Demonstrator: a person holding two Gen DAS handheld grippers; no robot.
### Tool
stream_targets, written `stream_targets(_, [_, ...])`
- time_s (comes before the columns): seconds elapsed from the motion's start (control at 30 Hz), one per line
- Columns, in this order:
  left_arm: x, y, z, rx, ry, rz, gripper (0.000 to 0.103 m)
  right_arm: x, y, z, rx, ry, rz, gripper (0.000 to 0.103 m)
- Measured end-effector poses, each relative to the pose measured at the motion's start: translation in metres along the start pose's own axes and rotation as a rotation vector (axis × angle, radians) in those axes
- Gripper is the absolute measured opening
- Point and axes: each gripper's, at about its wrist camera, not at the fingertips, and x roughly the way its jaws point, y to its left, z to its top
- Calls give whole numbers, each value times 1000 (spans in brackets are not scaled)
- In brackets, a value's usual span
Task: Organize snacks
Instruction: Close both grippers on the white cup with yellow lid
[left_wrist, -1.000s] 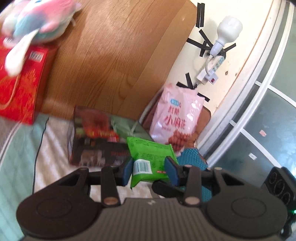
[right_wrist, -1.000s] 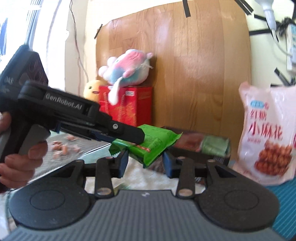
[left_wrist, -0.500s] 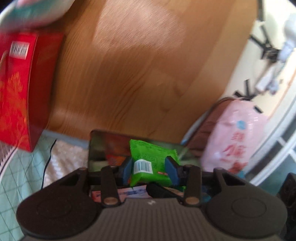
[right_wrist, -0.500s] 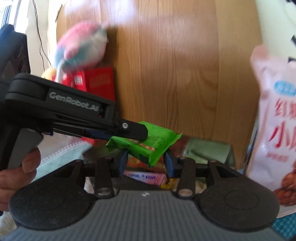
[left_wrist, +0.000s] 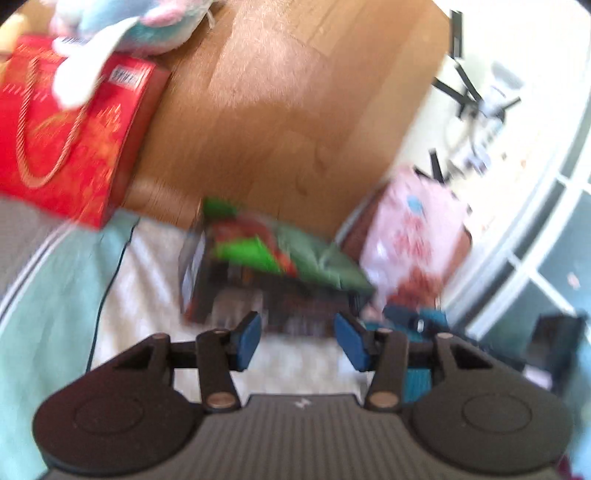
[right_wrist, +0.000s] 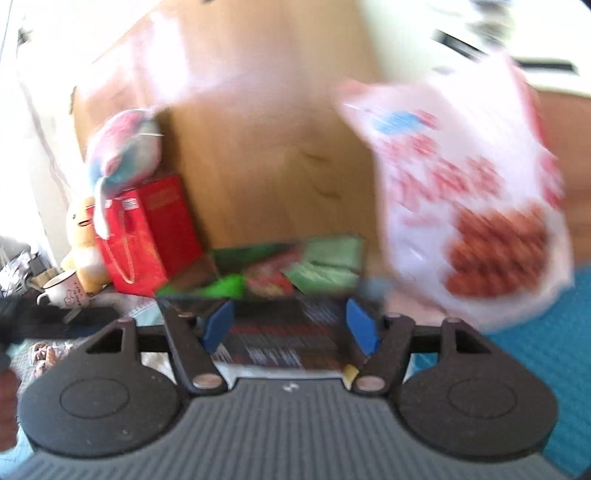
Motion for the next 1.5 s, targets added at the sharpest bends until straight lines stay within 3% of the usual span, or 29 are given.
stream_targets(0.17, [-17, 20, -47, -51, 74, 26, 43, -3, -28, -24, 108, 104, -53, 79])
stream_targets(0.33, [-27, 29, -54, -105, 73, 38, 42, 27, -18, -31, 68, 193, -70, 77])
stream_targets(0.37, [-30, 28, -54, -101, 66, 36, 42, 27, -15, -33, 43, 200, -86, 72])
stream_targets(0.4, [-34, 26, -54, -98, 60, 32, 42, 30, -11, -33, 19, 206, -99, 57])
stream_targets(0.5, [-40, 23, -55, -95, 47, 23, 42, 34, 1, -33, -34, 213, -101, 54])
stream_targets(0.63, [-48, 24, -56, -126, 52, -17, 42, 14, 25, -41, -35, 232, 21, 54])
stream_targets(0.8, [-56, 31, -60, -180, 75, -63, 46, -37, 77, -65, -137, 223, 213, 54])
stream_targets(0.93, [-54, 26, -67, -179, 119, -95, 49, -44, 115, -89, -218, 292, 323, 55])
stream_targets(1.07, [-57, 23, -75, -180, 138, -111, 53, -41, 129, -101, -273, 303, 295, 58])
stream_targets(1.17, [-65, 23, -79, -172, 138, -119, 54, -41, 132, -102, -295, 318, 303, 74])
stream_targets(1.2, [-68, 25, -81, -175, 139, -123, 55, -44, 132, -103, -308, 318, 304, 74])
stream_targets(1.27, [-72, 27, -85, -183, 145, -135, 55, -47, 132, -104, -337, 315, 298, 74])
stream_targets(1.37, [-66, 27, -93, -187, 171, -141, 46, -50, 131, -111, -367, 309, 291, 73])
stream_targets(1.4, [-62, 26, -95, -179, 179, -131, 38, -50, 132, -111, -376, 302, 289, 66])
stream_targets(1.47, [-56, 24, -94, -162, 175, -110, 35, -47, 136, -110, -400, 291, 269, 63])
stream_targets(1.5, [-54, 24, -90, -163, 171, -103, 35, -44, 139, -110, -421, 282, 244, 55])
